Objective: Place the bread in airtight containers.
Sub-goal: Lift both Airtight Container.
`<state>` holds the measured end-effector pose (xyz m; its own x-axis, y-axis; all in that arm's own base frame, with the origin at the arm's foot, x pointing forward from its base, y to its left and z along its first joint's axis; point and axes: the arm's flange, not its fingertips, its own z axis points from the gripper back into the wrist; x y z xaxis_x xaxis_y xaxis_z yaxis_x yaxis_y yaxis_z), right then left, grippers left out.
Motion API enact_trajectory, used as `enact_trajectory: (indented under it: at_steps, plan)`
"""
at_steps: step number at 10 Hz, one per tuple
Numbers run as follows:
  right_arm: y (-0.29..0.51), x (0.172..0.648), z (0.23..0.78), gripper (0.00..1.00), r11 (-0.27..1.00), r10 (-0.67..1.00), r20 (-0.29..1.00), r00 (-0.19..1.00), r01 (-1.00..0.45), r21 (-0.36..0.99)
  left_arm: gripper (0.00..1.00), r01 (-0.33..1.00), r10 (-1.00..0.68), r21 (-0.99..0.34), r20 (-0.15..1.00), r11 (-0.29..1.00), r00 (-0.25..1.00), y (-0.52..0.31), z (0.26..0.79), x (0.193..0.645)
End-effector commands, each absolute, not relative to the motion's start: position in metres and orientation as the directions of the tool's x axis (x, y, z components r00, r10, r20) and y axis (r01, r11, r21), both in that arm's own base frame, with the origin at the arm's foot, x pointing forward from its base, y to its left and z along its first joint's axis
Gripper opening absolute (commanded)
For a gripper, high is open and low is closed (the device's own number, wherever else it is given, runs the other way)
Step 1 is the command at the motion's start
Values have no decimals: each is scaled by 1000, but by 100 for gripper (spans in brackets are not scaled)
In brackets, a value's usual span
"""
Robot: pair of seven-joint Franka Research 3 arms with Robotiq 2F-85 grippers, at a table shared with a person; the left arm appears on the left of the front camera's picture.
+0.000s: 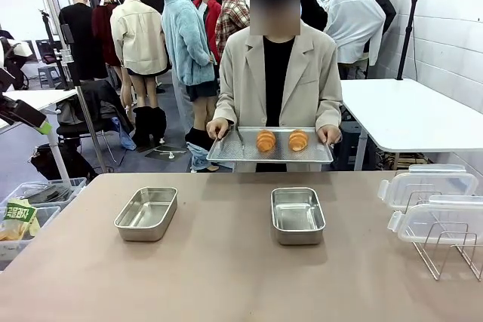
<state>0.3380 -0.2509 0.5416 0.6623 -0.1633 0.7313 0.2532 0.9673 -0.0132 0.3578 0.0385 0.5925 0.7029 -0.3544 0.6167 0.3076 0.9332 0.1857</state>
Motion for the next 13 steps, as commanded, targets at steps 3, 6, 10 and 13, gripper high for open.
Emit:
enact_trajectory:
  at_steps: [3,6,10,13]
  plan:
    - [-250,338,540,100,967,-167,729,664,255,-11,100,304,-352,187,626,934,696,40,592,361]
    - [-250,338,540,100,967,-167,729,664,255,-11,100,304,-352,187,626,934,696,40,592,361]
    - [-250,338,540,100,967,-167,729,664,255,-11,100,304,-352,187,626,934,696,40,592,361]
    - [-250,338,540,100,967,-167,729,664,255,-11,100,304,-352,187,626,934,696,40,592,361]
